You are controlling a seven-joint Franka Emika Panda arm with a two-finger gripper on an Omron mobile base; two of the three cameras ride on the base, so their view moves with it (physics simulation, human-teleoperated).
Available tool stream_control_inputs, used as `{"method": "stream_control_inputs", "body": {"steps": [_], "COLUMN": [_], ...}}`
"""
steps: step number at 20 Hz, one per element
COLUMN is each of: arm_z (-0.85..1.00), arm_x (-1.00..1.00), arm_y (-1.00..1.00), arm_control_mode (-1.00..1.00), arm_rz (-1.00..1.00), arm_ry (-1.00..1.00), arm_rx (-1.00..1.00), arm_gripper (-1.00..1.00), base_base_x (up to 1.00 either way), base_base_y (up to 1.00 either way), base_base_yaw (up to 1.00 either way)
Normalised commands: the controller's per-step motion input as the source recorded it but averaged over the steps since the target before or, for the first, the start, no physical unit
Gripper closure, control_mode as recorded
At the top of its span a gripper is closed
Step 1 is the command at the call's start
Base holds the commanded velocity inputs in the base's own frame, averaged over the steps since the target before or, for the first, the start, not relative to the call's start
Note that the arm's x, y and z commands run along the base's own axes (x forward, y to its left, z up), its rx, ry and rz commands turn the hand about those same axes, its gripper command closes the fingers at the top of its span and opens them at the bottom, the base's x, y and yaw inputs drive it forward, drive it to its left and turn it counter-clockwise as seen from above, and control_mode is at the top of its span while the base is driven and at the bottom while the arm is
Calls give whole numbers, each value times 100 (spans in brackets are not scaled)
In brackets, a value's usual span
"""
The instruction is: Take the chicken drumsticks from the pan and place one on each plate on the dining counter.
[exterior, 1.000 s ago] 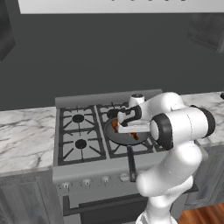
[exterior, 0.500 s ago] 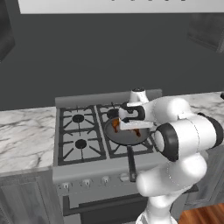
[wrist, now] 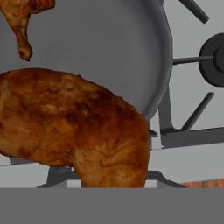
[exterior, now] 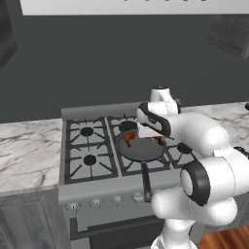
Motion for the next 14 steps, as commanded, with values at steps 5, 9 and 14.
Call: {"method": "stream_control_inputs", "body": {"steps": [5, 9, 14], "arm_z": [38, 5, 5], "arm_x": [-47, -47, -29], "arm_y": [0, 0, -1], "arm_control_mode": [-100, -100, -100], "arm_rz": [0, 0, 0], "arm_ry": [0, -7, -5], "arm_rx": [0, 0, 0], "arm_gripper": [100, 100, 100], "base_base_x": [0, 0, 0], "base_base_y": [0, 0, 0], "base_base_yaw": [0, 0, 0]}}
